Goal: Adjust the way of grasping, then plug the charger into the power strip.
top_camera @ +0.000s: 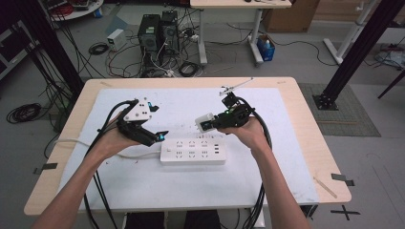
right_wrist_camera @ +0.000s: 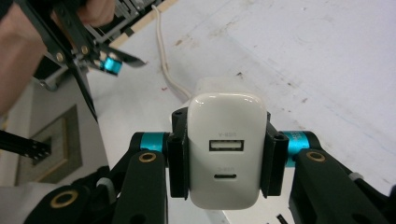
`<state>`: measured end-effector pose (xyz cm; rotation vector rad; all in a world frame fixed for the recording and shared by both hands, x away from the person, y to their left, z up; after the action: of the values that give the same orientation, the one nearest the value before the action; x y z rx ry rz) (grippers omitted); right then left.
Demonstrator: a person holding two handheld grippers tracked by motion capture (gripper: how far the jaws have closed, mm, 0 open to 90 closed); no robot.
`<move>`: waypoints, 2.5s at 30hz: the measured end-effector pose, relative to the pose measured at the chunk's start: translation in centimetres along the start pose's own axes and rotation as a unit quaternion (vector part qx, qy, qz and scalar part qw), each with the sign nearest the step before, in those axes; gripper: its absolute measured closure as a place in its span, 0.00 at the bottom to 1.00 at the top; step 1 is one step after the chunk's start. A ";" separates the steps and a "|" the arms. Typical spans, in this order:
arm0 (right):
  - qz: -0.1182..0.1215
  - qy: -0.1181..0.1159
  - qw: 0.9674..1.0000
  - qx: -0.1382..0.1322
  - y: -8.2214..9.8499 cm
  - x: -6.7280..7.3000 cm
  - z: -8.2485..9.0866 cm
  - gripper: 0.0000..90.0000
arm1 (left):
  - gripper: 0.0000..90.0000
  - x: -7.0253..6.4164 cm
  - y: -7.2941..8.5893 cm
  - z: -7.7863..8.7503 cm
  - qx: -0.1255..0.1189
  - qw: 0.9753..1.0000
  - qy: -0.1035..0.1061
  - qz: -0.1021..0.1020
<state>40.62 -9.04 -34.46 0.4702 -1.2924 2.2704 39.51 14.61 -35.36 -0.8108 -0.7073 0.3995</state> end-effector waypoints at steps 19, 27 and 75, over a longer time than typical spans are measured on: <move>0.099 0.095 0.985 0.108 -0.7 1.4 0.4 0.69 | 0.16 3.7 3.0 1.2 0.112 0.991 0.075 0.019; 0.126 0.130 0.969 0.169 -0.1 1.1 0.0 0.69 | 0.16 4.3 4.8 1.2 0.152 0.985 0.083 0.022; 0.216 0.007 0.932 0.292 1.0 -3.2 -6.5 0.69 | 0.16 4.5 8.7 2.0 0.209 0.973 0.092 0.019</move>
<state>42.36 -4.59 -39.99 0.3847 -0.7336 3.0325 40.74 23.70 -39.23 -0.4541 -0.4123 0.4813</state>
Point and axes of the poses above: each handheld gripper's, and its own axes: z roughly backward along the jaws, y roughly out of its underside, x roughly to its left, the point moved 6 cm from there along -z, roughly forward along the jaws, and after that the axes turned 15 degrees about -y, right-handed, at the moved point
